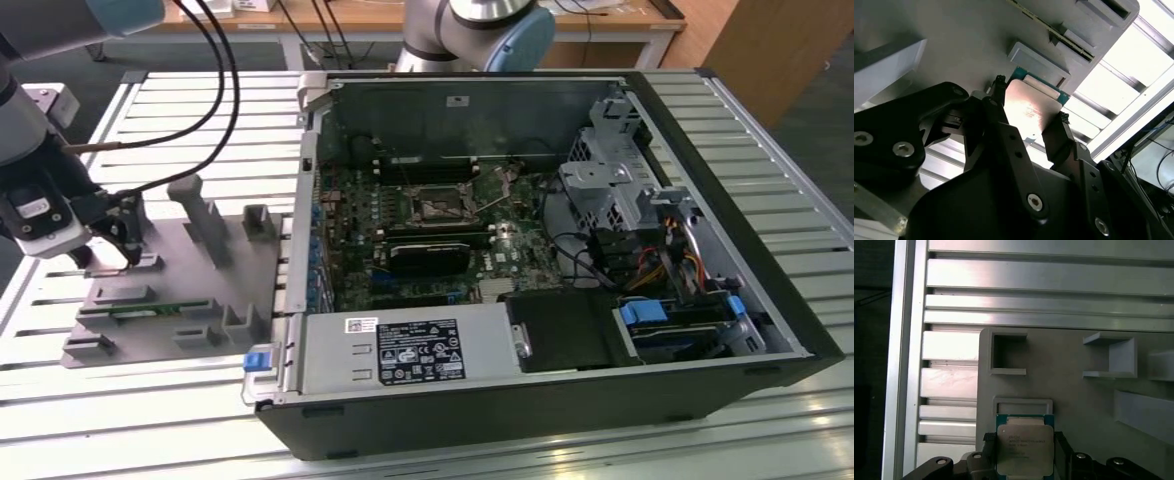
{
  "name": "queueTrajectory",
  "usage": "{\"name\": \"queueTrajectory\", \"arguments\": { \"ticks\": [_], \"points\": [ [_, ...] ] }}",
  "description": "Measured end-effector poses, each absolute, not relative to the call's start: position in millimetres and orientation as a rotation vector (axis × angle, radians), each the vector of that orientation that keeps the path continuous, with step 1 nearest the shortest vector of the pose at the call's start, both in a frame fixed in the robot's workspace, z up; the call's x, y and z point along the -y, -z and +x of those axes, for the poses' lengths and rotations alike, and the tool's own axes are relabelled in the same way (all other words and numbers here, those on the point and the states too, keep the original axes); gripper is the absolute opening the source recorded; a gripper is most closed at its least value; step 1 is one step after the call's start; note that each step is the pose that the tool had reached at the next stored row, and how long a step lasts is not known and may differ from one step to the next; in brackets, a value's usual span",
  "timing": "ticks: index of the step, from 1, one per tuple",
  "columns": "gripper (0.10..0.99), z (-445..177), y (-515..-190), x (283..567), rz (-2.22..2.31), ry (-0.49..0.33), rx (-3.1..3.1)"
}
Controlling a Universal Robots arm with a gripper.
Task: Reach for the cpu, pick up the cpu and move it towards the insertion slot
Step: 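Pick up the cpu and move it towards the insertion slot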
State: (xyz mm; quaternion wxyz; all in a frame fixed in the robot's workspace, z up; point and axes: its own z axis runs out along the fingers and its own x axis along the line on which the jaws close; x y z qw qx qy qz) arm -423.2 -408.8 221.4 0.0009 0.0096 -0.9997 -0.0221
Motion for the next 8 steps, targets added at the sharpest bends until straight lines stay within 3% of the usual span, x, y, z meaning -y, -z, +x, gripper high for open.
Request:
{"name": "queueTrajectory", "arguments": {
  "ticks": [8],
  "points": [
    [0.545, -423.2, -226.3, 408.8, 0.03, 0.069, 3.139]
  ]
}}
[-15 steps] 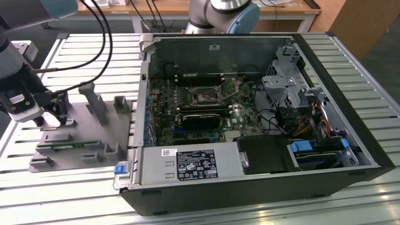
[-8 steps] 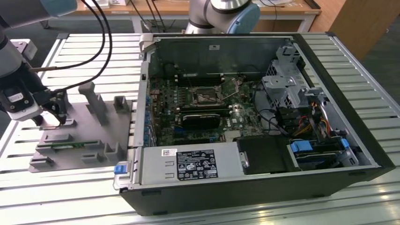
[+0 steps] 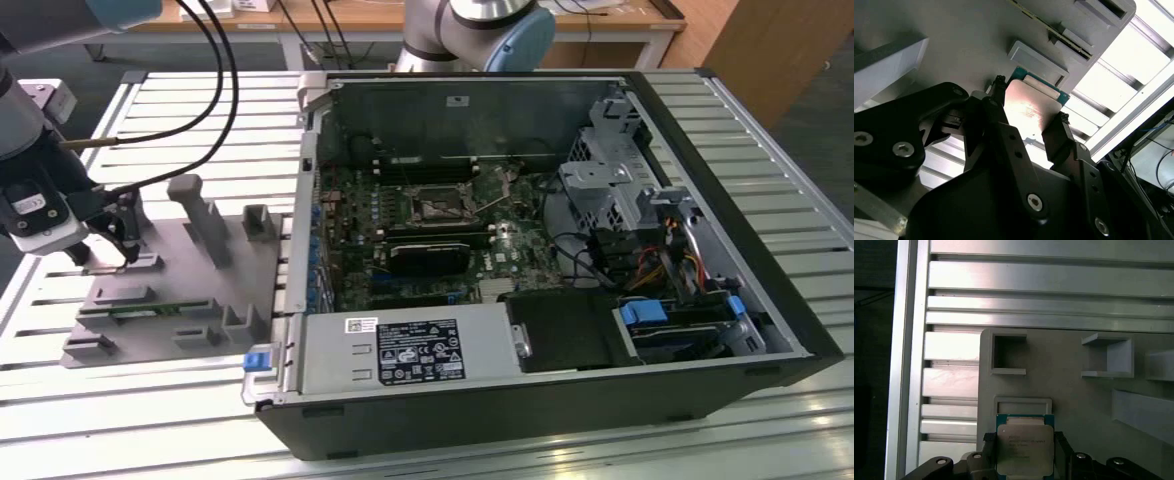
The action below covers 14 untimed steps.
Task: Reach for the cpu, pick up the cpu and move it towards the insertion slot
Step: 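Pick up the cpu and move it towards the insertion slot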
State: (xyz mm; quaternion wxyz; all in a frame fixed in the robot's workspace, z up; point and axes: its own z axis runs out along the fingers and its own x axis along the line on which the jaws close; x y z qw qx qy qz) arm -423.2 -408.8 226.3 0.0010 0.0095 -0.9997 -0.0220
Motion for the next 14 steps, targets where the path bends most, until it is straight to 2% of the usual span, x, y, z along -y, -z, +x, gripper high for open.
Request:
{"name": "queueTrajectory", "arguments": {
  "ticks": [14],
  "points": [
    [0.545, -423.2, -235.8, 408.8, 0.03, 0.069, 3.139]
  ]
}}
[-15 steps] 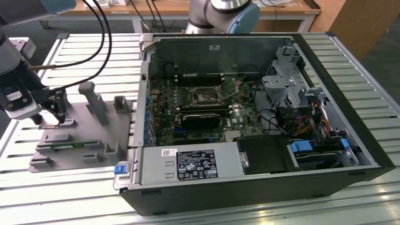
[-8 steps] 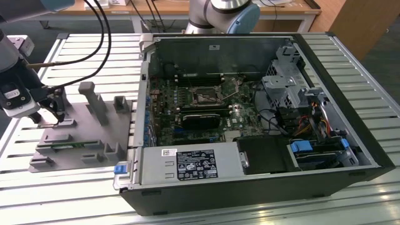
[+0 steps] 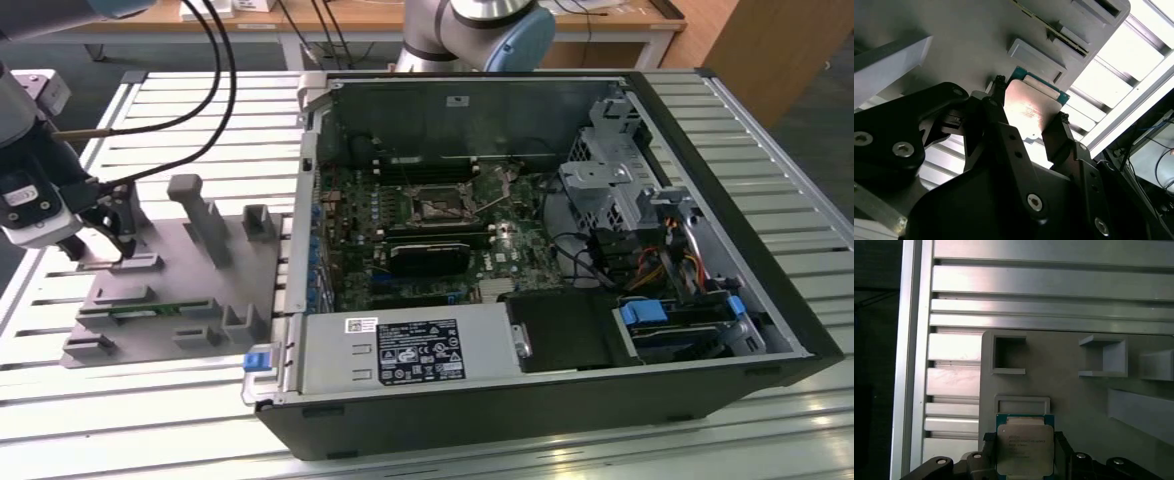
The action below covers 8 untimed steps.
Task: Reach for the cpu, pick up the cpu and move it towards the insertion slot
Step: 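Pick up the cpu and move it towards the insertion slot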
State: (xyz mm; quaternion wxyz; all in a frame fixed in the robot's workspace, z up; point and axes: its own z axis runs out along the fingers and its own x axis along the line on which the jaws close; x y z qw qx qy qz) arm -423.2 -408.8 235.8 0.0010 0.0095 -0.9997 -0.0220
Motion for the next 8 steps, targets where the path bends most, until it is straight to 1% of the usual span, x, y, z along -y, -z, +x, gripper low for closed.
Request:
{"name": "queueTrajectory", "arguments": {
  "ticks": [8],
  "points": [
    [0.545, -423.2, -241.1, 408.8, 0.03, 0.069, 3.139]
  ]
}}
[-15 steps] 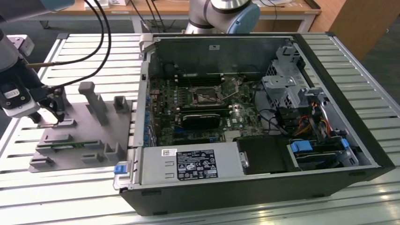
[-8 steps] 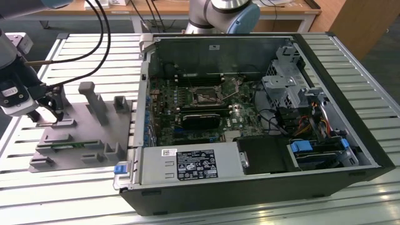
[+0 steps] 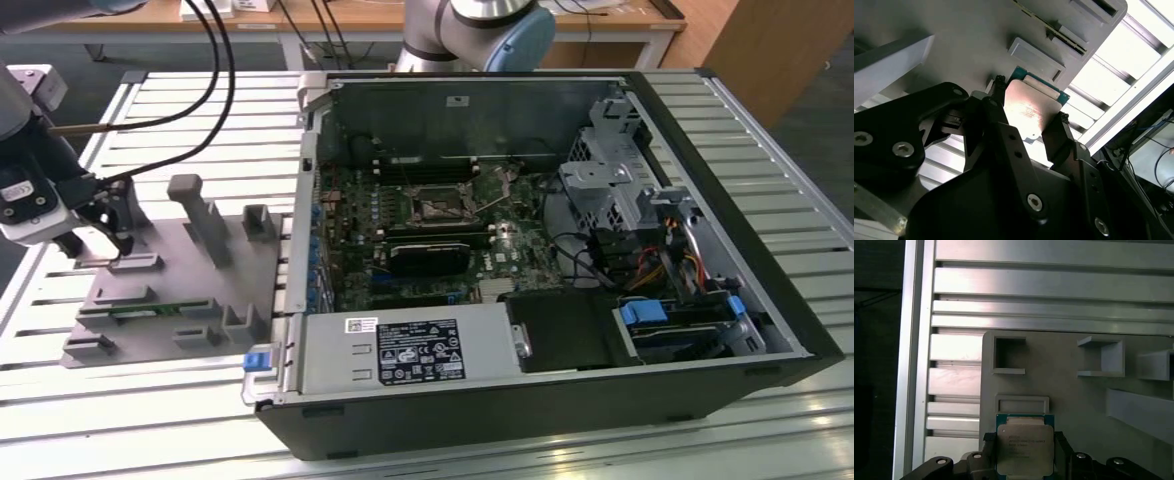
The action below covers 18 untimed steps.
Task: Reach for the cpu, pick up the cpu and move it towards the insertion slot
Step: 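Pick up the cpu and move it towards the insertion slot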
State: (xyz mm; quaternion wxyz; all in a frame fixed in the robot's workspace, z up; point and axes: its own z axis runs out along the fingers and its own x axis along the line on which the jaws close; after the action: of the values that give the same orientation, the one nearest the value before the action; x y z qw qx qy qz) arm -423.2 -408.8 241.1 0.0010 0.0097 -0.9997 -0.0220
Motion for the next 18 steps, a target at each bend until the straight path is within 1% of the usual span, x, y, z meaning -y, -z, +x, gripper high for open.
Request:
{"name": "queueTrajectory", "arguments": {
  "ticks": [18],
  "points": [
    [0.545, -423, -257, 409, 0.03, 0.069, 3.139]
  ]
}}
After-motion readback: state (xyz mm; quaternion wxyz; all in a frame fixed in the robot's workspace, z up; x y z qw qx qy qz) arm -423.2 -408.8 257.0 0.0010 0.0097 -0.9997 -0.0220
